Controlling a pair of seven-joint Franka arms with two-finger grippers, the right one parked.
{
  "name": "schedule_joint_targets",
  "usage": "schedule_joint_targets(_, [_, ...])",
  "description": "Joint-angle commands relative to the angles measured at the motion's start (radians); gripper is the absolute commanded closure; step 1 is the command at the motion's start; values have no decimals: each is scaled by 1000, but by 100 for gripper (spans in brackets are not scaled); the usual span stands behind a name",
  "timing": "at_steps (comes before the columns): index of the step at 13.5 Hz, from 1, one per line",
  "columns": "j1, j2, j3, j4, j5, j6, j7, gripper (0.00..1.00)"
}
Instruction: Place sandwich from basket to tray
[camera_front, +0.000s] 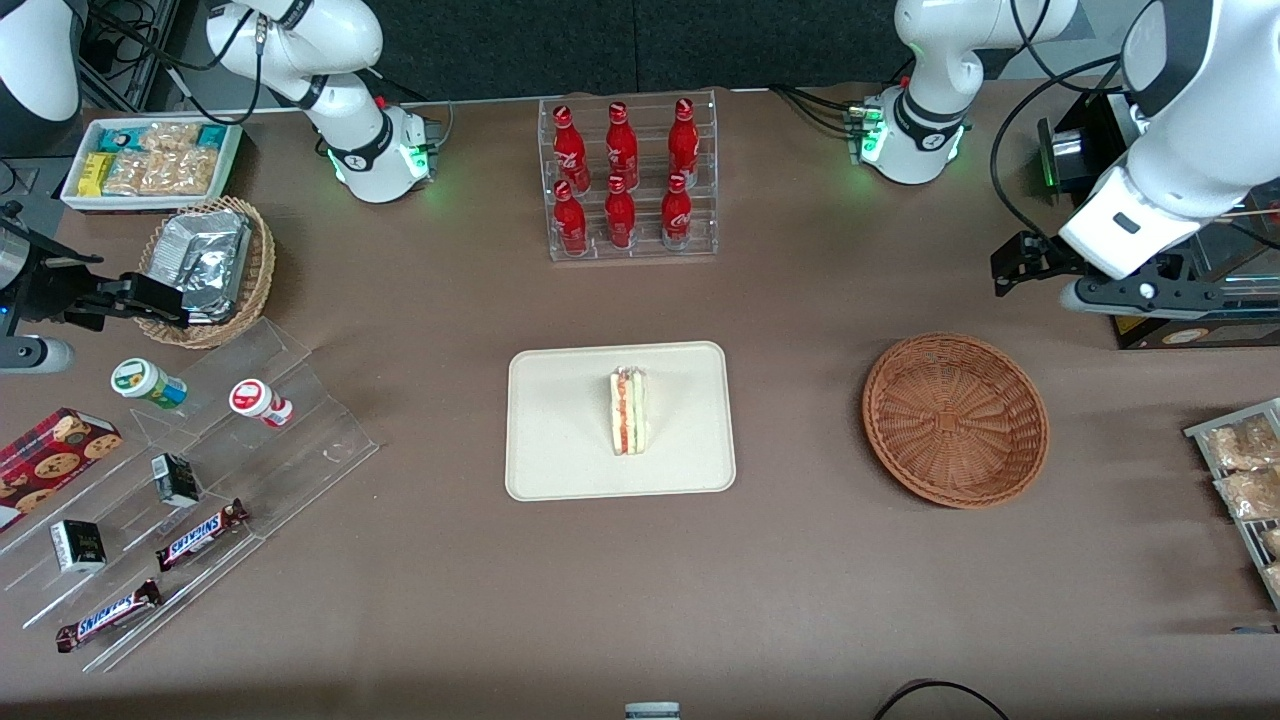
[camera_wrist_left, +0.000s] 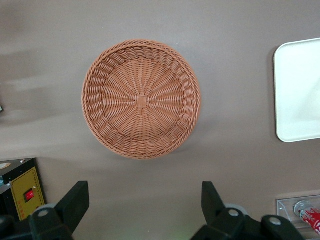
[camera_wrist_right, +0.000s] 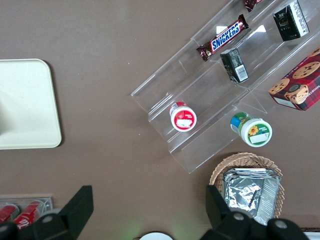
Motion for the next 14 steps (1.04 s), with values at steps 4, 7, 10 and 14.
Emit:
schedule_joint_targets(4, [10,18,-10,100,-3,-76,-18,1])
schedule_joint_targets(7, [6,24,-12,101,-3,-78,-15,0])
schedule_joint_targets(10, [4,25,-13,121,-5,-78,-15,0])
schedule_joint_targets(14, [7,32,-12,130,-3,-78,-16,0])
